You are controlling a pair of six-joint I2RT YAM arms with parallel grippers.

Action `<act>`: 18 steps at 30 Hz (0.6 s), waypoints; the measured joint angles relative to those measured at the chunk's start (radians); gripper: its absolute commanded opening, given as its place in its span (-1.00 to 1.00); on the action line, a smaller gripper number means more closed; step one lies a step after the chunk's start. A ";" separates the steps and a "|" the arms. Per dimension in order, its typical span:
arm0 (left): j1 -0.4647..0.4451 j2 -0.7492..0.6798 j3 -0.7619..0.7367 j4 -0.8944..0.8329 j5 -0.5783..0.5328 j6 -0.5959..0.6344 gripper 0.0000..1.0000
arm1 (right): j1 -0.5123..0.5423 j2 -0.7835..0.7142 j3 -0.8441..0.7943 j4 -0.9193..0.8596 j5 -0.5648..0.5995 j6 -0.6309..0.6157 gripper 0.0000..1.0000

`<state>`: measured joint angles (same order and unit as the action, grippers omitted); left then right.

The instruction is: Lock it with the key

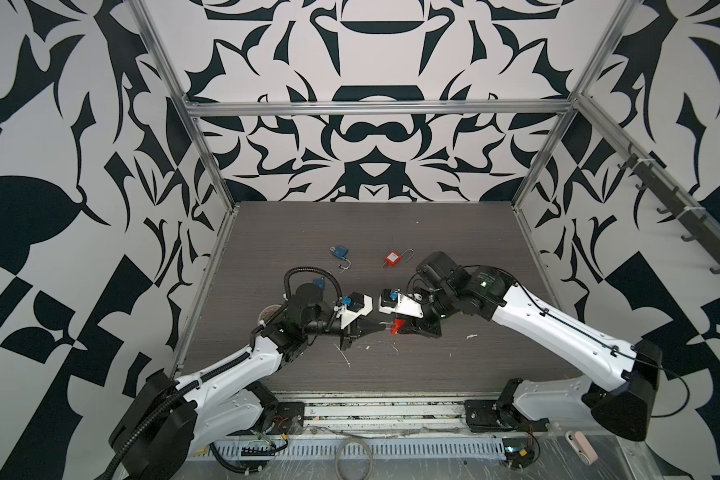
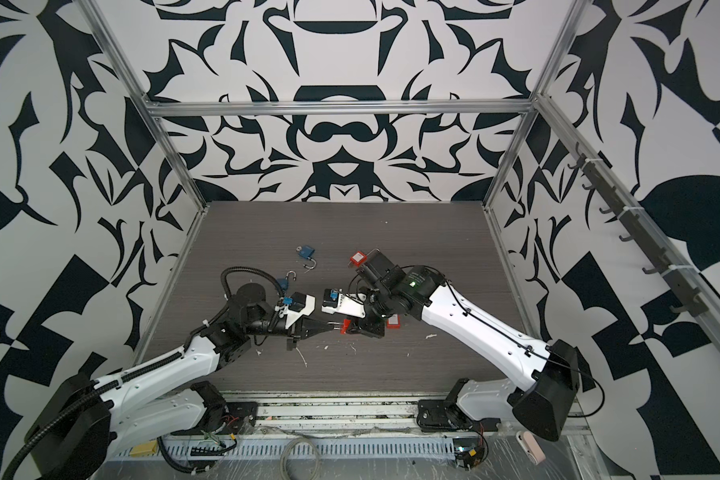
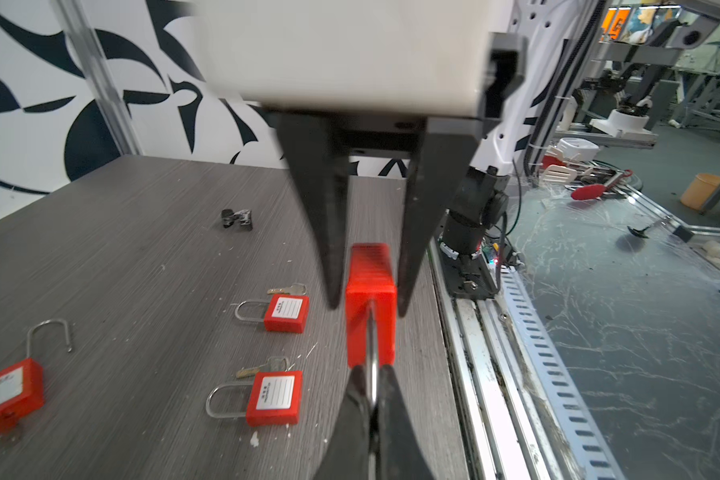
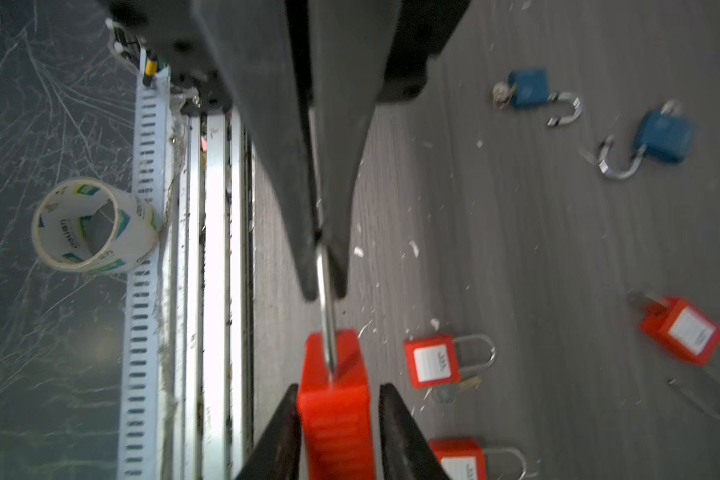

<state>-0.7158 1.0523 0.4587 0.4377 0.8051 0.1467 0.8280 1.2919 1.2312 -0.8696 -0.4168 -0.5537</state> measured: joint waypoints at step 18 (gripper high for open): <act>0.075 -0.032 0.071 -0.108 0.161 0.044 -1.00 | -0.116 -0.056 0.100 -0.287 0.009 -0.021 0.10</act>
<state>-0.6407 1.0203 0.5301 0.3302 0.9665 0.1905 0.7116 1.2362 1.3308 -1.1568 -0.4080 -0.5747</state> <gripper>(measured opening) 0.062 0.551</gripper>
